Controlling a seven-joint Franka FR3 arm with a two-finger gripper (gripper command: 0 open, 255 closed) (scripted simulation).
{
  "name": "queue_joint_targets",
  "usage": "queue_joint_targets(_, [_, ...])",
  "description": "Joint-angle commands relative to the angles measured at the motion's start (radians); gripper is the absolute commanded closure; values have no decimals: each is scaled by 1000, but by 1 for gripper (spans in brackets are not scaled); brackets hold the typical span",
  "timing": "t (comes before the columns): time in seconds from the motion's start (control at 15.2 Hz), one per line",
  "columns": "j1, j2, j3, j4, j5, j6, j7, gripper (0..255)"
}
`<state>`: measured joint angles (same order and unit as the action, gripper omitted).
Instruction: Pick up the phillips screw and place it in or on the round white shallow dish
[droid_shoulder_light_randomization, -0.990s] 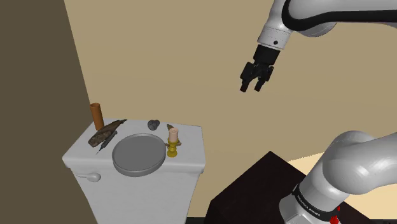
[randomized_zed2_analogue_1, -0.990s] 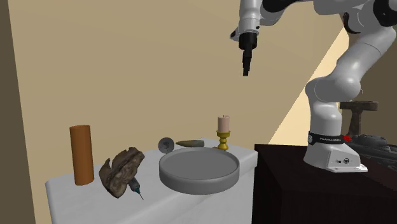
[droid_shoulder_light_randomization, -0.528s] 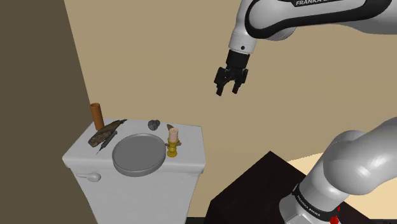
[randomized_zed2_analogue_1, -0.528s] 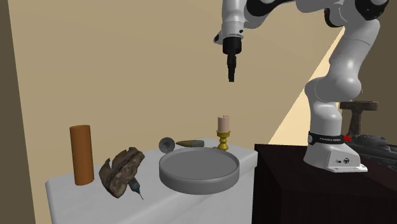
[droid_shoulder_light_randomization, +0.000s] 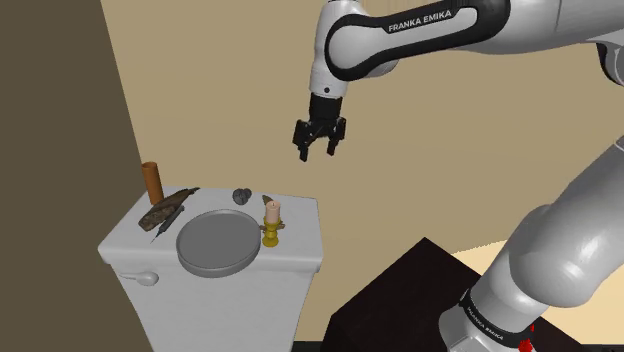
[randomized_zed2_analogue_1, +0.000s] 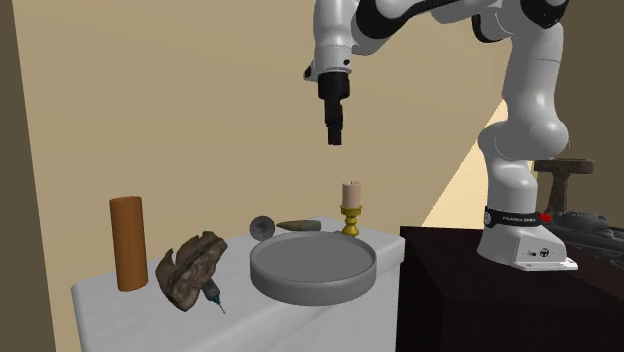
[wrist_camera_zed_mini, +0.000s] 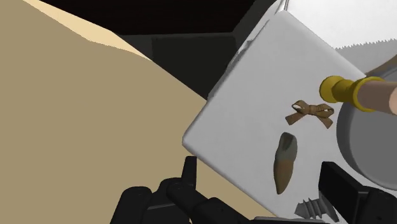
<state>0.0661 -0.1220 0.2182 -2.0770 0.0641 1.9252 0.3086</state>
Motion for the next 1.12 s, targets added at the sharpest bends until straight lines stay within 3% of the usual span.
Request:
queue_joint_targets(0.0, [10, 86, 19, 66, -27, 6, 36, 0])
queue_joint_targets(0.4, [56, 344, 53, 293, -119, -12, 135, 0])
queue_joint_targets(0.79, [103, 624, 93, 590, -226, -88, 218, 0])
queue_joint_targets(0.86, [101, 479, 92, 542, -200, -309, 428, 0])
queue_joint_targets(1.06, [101, 509, 96, 532, -215, -229, 398, 0])
